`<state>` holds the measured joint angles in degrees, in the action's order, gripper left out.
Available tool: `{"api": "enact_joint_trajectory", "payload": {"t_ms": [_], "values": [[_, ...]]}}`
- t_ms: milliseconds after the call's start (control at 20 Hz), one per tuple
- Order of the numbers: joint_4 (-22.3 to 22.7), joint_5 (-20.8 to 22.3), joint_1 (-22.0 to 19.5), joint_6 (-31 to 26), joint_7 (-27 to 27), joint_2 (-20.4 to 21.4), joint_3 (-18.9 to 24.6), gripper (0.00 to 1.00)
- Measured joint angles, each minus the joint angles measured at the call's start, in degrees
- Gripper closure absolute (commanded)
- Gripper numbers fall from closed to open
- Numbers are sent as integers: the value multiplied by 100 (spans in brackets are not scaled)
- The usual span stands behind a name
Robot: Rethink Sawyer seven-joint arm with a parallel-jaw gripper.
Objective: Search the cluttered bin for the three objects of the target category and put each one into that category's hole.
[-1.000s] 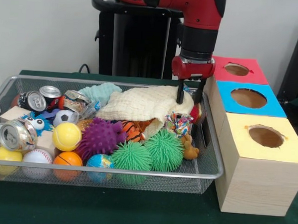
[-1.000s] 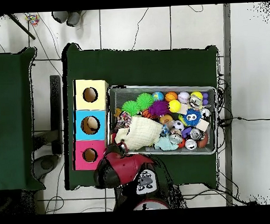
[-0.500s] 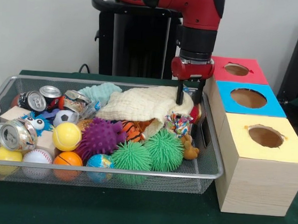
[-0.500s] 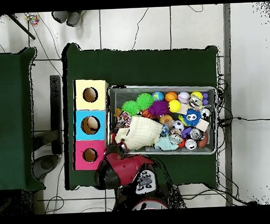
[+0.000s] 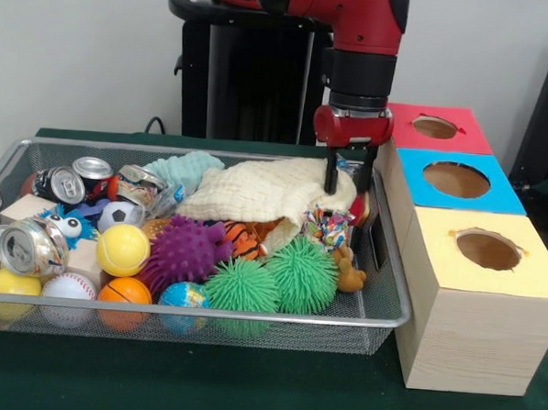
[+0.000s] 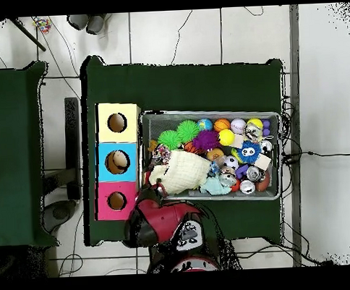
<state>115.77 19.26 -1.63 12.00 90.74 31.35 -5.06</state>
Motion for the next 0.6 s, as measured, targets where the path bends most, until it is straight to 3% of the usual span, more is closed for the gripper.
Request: {"api": "enact_joint_trajectory", "payload": {"t_ms": [600], "values": [[1,69,-26,391,0,-240,-64,0]]}}
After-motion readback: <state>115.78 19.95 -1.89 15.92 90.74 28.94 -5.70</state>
